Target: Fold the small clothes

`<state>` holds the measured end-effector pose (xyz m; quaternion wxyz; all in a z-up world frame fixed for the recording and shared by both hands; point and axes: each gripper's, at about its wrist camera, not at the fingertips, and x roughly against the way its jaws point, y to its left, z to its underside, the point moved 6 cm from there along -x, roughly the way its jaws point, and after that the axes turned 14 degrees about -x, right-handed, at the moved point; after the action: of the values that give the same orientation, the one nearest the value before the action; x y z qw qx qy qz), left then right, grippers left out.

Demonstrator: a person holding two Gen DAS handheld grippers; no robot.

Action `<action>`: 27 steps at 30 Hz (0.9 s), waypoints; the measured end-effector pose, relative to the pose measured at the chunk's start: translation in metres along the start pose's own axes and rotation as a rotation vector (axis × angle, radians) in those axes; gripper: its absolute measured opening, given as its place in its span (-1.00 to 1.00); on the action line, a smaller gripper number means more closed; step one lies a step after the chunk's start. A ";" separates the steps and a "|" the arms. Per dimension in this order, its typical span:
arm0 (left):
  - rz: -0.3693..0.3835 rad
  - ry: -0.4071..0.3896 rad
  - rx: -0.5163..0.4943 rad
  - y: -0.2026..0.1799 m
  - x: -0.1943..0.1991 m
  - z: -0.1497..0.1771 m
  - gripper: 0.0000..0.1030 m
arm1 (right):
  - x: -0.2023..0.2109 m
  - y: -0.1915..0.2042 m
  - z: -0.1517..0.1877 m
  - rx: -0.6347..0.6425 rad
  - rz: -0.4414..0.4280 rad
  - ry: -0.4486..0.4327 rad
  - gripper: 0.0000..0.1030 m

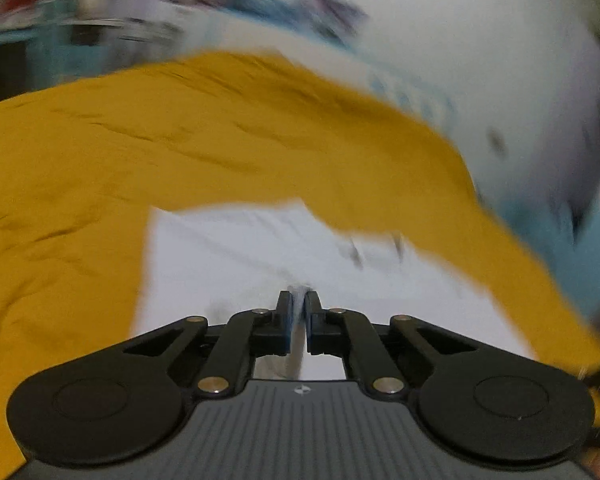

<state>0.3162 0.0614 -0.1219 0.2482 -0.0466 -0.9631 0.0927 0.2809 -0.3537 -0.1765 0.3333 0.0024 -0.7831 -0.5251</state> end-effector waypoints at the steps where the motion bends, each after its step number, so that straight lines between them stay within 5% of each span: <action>1: -0.017 -0.014 0.064 0.013 0.009 0.003 -0.88 | 0.000 -0.002 -0.002 -0.020 -0.008 -0.005 0.33; 7: -0.183 0.054 0.241 0.071 0.023 0.034 -0.72 | -0.002 -0.003 -0.004 -0.078 -0.008 -0.003 0.33; 11: -0.210 0.023 0.290 0.086 0.044 0.032 -0.50 | 0.003 -0.002 -0.008 -0.070 -0.020 -0.021 0.33; 13: -0.189 0.021 0.279 0.082 0.047 0.029 -0.25 | 0.003 -0.006 -0.014 -0.114 -0.035 -0.028 0.33; 18: -0.101 0.059 0.229 0.061 0.029 0.025 -0.19 | -0.002 -0.011 -0.023 -0.220 -0.079 -0.033 0.31; 21: -0.071 0.092 0.214 0.051 0.013 0.028 0.02 | -0.009 -0.010 -0.025 -0.226 -0.061 -0.039 0.29; 27: -0.047 0.147 0.187 0.038 -0.012 0.035 0.02 | -0.021 -0.016 -0.026 -0.277 0.006 -0.044 0.20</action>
<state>0.3116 0.0915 -0.1650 0.3234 -0.0073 -0.9304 0.1726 0.3055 -0.3749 -0.1952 0.3149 -0.0574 -0.7102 -0.6270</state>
